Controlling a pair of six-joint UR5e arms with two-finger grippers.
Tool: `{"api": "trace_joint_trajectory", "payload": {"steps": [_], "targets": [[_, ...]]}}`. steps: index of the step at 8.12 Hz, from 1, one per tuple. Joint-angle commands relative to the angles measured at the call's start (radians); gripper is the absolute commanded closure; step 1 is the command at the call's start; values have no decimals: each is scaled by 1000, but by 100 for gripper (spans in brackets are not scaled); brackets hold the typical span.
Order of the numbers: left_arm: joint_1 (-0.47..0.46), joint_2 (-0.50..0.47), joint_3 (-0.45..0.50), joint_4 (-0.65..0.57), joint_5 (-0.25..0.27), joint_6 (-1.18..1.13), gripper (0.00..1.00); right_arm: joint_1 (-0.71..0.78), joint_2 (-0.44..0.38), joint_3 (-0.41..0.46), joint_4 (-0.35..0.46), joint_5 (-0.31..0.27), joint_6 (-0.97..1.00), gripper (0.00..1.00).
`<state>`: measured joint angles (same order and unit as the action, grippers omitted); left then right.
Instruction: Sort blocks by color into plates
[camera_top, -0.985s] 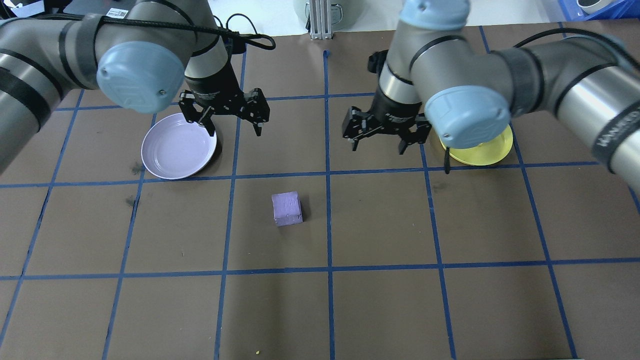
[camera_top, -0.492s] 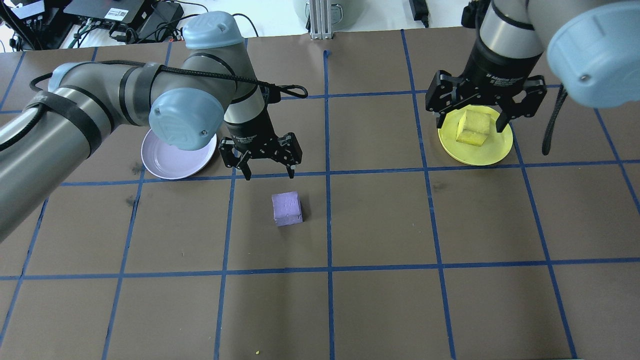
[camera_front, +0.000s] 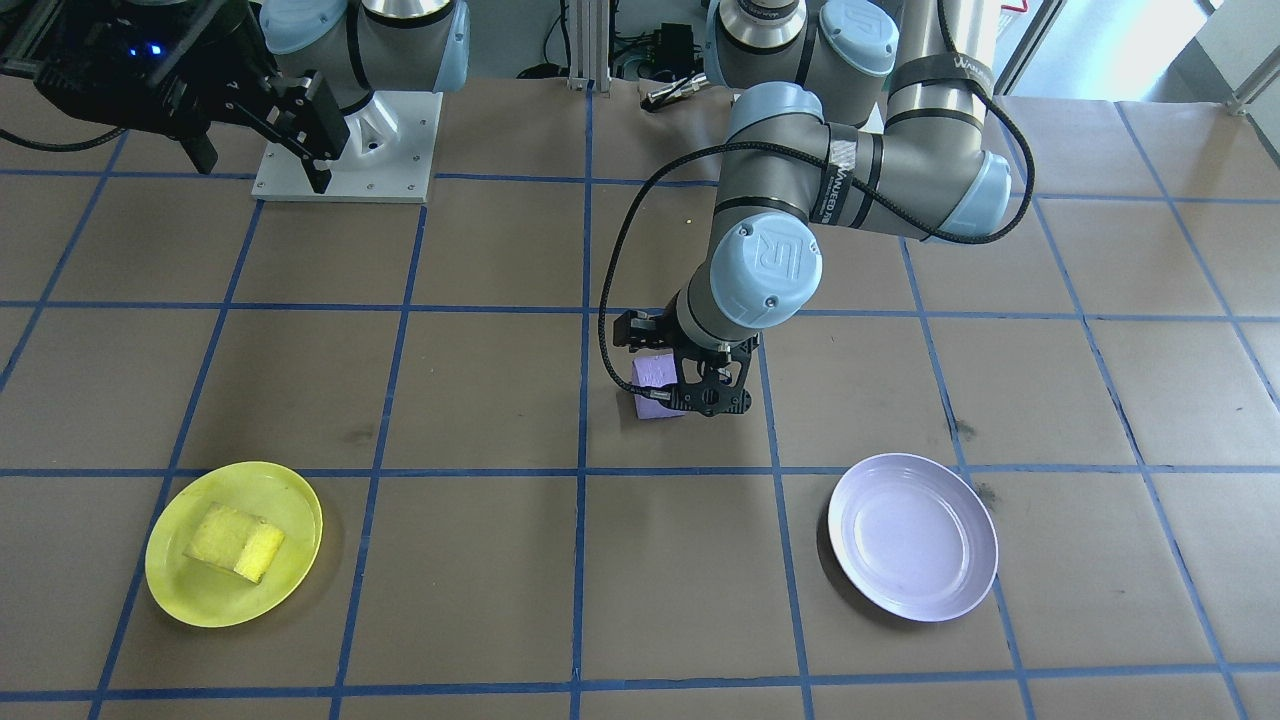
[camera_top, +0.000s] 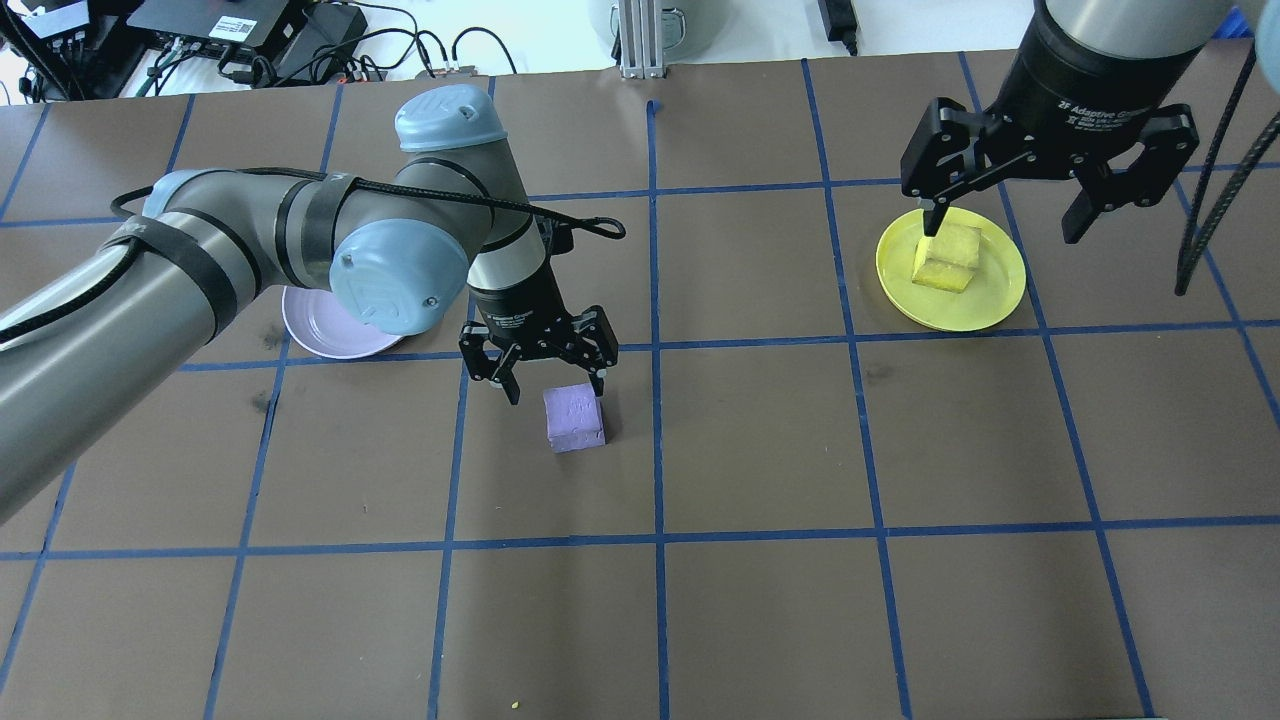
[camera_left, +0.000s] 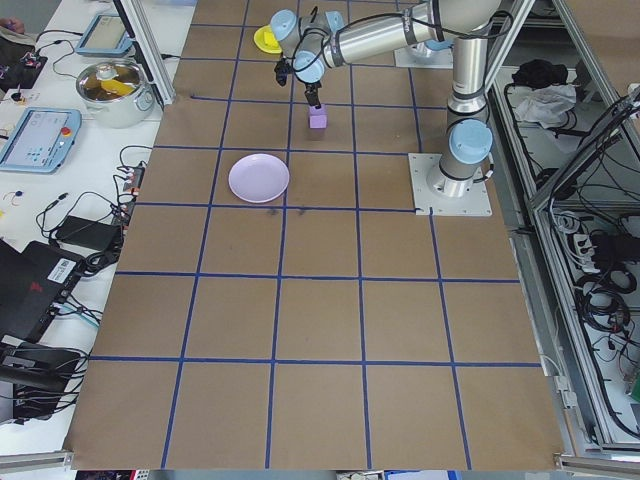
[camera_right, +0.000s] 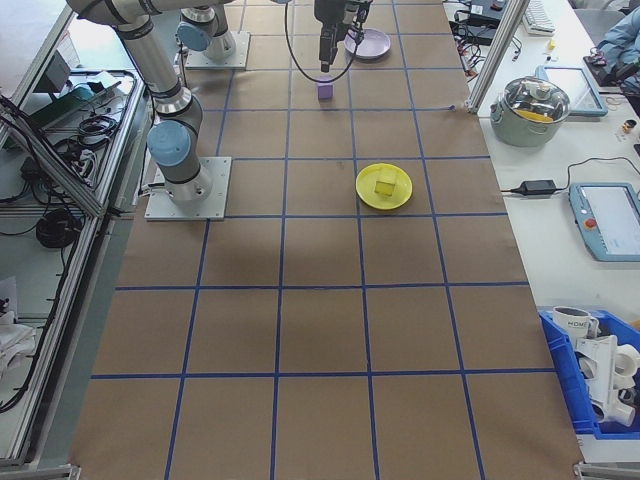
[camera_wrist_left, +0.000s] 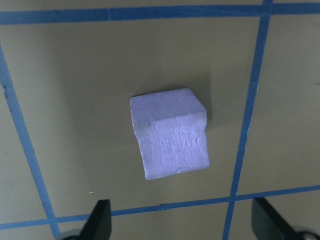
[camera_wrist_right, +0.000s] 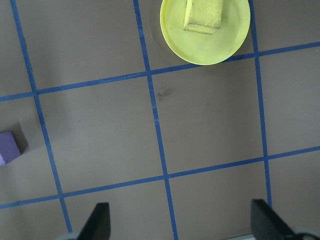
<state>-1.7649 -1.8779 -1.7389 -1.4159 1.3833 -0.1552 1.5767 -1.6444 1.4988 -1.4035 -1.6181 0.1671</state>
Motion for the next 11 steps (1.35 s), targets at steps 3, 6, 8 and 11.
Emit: {"api": "trace_joint_trajectory", "payload": {"steps": [3, 6, 8, 11], "targets": [[-1, -90, -1, 44, -4, -17, 0, -1, 1, -2, 6, 1, -1, 0], [-1, -141, -2, 78, -6, -17, 0, -1, 3, 0, 9, -9, -1, 0], [-1, -153, -2, 89, -6, -6, 11, -1, 3, 0, 23, -8, -1, 0], [1, -152, 8, 109, -12, -12, 100, -1, 3, 0, 21, -9, -3, 0]]}}
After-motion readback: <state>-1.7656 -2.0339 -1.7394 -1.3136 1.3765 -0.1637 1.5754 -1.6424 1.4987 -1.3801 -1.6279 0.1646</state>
